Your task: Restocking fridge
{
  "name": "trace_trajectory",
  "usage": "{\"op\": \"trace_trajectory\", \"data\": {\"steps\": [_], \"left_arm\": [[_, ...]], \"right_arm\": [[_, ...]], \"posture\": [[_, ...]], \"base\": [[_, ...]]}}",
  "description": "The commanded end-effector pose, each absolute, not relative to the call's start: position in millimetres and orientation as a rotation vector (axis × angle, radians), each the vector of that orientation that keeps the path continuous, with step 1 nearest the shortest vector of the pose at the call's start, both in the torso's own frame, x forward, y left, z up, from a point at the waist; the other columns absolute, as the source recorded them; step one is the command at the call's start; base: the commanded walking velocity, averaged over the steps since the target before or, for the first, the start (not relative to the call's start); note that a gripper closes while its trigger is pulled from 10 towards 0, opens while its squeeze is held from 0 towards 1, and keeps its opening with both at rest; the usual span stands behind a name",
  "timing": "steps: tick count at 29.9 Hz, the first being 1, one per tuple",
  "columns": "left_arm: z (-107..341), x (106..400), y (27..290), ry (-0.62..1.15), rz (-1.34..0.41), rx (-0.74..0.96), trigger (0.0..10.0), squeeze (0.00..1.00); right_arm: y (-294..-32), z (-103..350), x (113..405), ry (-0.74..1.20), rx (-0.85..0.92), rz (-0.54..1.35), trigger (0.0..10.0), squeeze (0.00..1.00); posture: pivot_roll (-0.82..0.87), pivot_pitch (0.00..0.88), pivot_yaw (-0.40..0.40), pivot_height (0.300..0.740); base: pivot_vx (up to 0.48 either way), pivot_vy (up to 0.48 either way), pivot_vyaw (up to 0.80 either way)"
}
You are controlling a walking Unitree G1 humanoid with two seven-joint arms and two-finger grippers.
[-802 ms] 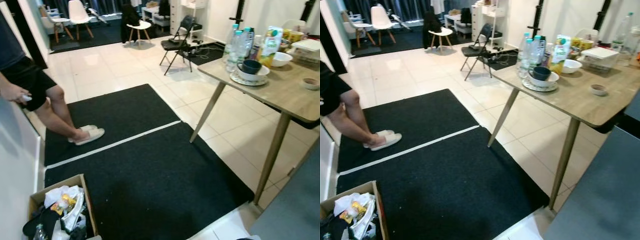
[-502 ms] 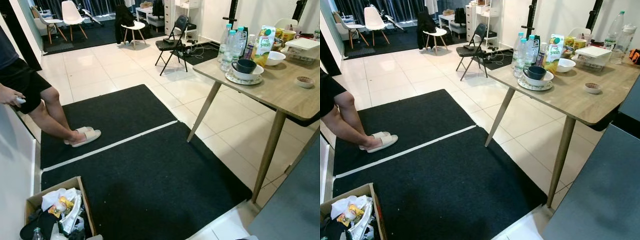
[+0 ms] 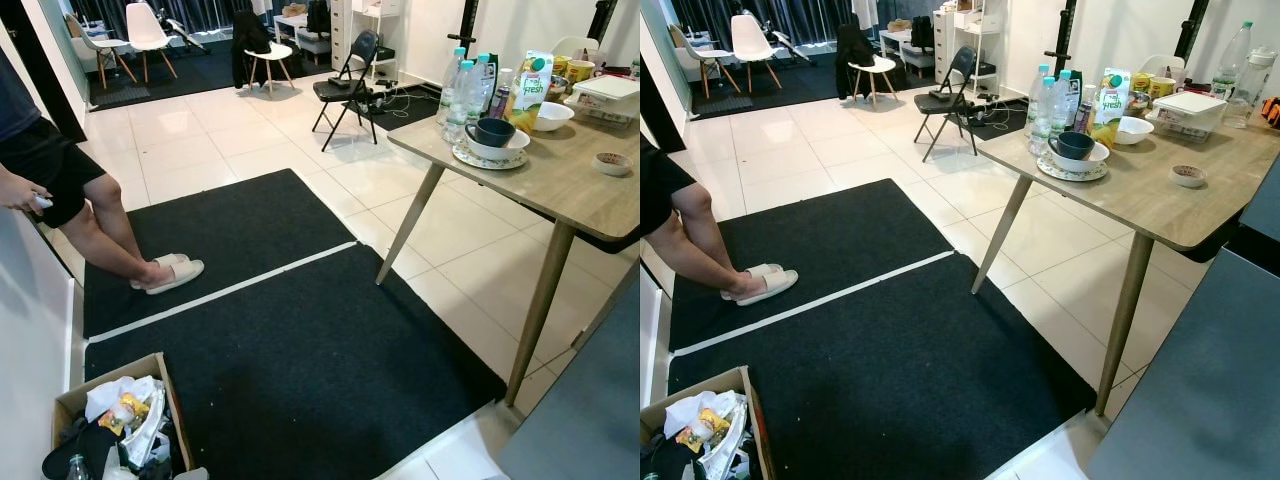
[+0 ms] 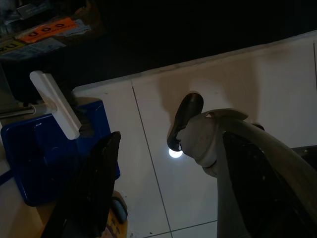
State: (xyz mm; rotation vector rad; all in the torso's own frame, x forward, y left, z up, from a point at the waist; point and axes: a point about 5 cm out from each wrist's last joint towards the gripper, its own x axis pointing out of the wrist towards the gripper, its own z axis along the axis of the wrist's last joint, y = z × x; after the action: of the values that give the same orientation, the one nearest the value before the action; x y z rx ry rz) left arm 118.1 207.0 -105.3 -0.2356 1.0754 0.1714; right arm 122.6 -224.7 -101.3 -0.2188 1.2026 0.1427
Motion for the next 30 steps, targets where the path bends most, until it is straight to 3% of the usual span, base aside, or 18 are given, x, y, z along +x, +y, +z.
{"op": "trace_trajectory", "data": {"steps": [1, 7, 30], "left_arm": [[-106.5, 114.2, 207.0, 1.09, 0.162, -0.225, 10.0, 0.0], [-106.6, 113.6, 206.9, 1.092, 0.157, -0.222, 10.0, 0.0], [-107.1, 111.3, 208.1, 1.103, 0.15, -0.205, 10.0, 0.0]], "right_arm": [[-222.0, -102.9, 119.8, 1.221, -0.222, 0.157, 10.0, 0.0], [-222.3, -103.2, 118.7, 1.228, -0.223, 0.16, 10.0, 0.0], [-220.7, -104.7, 114.5, 1.241, -0.211, 0.163, 10.0, 0.0]], "posture": [[-0.08, 0.0, 0.014, 0.74], [-0.08, 0.0, 0.014, 0.74], [-0.08, 0.0, 0.016, 0.74]], "base": [[0.0, 0.0, 0.0], [0.0, 0.0, 0.0], [0.297, 0.0, 0.0]]}}
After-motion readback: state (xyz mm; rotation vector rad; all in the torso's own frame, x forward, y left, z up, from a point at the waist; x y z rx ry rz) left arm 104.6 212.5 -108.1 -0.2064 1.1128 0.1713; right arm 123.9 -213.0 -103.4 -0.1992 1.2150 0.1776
